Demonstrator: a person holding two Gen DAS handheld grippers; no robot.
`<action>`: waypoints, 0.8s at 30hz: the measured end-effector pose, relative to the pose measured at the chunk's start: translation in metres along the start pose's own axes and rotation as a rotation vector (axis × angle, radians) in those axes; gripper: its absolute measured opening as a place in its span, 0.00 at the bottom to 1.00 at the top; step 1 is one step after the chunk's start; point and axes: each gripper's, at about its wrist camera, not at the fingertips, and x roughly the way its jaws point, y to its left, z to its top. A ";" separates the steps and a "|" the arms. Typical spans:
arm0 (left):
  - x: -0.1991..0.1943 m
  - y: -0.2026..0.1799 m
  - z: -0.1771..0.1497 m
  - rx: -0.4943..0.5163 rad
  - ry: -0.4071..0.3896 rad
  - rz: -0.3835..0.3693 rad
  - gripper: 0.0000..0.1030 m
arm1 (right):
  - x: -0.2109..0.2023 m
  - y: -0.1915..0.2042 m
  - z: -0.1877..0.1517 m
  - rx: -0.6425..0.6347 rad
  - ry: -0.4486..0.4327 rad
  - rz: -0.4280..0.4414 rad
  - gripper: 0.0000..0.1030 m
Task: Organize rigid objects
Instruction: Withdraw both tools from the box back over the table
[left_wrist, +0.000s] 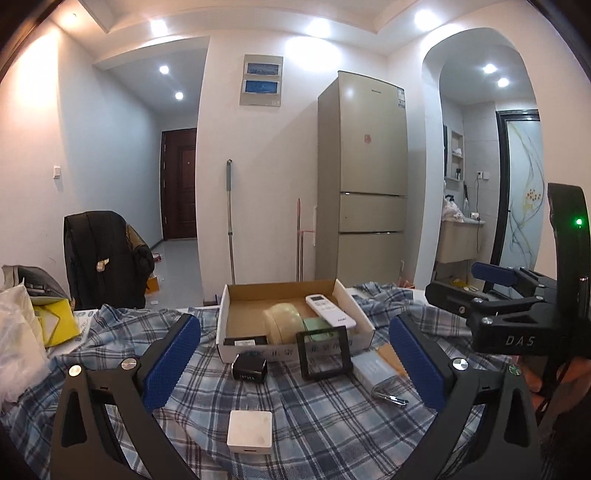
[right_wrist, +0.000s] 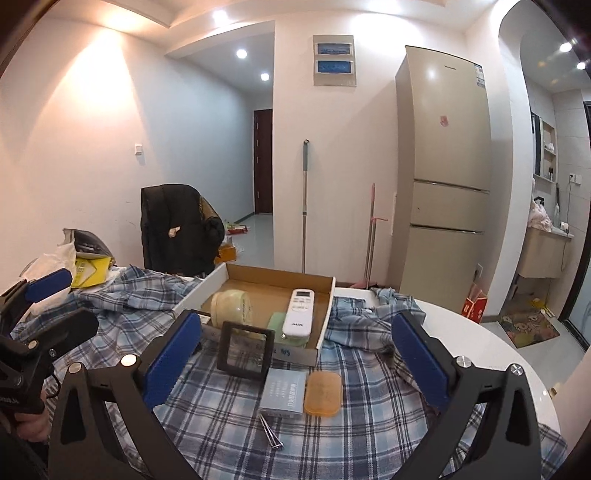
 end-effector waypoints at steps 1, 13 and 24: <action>0.001 -0.001 -0.003 0.007 -0.004 0.006 1.00 | 0.002 -0.001 -0.002 0.002 0.007 0.002 1.00; 0.019 0.029 -0.022 -0.082 0.035 0.067 1.00 | 0.024 -0.012 -0.014 0.043 0.108 0.024 1.00; 0.033 0.050 -0.030 -0.180 0.118 0.134 1.00 | 0.072 -0.011 -0.021 0.094 0.385 0.079 0.77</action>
